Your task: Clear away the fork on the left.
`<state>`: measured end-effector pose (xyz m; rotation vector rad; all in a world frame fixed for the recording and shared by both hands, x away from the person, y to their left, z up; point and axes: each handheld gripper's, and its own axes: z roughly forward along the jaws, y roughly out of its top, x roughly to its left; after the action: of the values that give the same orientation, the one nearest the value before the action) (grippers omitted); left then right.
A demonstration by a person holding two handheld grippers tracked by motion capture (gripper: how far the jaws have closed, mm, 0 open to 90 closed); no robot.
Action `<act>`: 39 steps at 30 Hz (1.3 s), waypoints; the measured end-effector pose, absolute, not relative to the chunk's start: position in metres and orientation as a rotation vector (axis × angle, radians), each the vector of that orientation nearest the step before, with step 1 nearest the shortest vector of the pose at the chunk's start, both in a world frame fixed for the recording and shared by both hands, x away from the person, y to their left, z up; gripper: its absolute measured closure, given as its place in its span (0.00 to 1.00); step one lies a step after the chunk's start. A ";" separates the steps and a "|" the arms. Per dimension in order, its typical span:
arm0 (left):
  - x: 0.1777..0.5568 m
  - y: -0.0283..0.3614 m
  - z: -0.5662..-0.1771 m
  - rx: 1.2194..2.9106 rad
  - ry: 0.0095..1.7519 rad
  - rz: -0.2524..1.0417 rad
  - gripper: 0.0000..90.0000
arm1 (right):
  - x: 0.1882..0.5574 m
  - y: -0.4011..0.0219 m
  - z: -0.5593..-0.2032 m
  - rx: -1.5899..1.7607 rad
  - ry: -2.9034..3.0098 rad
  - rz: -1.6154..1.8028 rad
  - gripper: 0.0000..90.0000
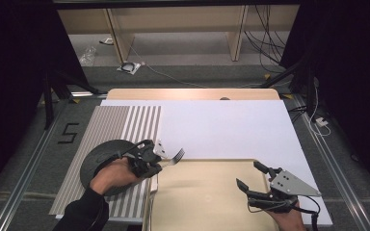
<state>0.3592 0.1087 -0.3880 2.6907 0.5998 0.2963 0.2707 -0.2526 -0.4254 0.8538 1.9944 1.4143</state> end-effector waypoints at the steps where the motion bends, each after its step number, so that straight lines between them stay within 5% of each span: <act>1: 0.358 0.107 -0.389 2.695 0.600 0.289 0.94 | 0.270 -0.253 -0.425 0.855 1.996 1.411 0.26; 39: 0.309 0.062 -0.406 2.756 0.486 0.144 0.94 | 0.270 -0.254 -0.425 0.867 1.989 1.414 0.26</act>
<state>0.3092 0.0621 -0.4057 2.7562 0.4861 0.1443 0.2702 -0.2539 -0.4253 0.8673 1.9890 1.4143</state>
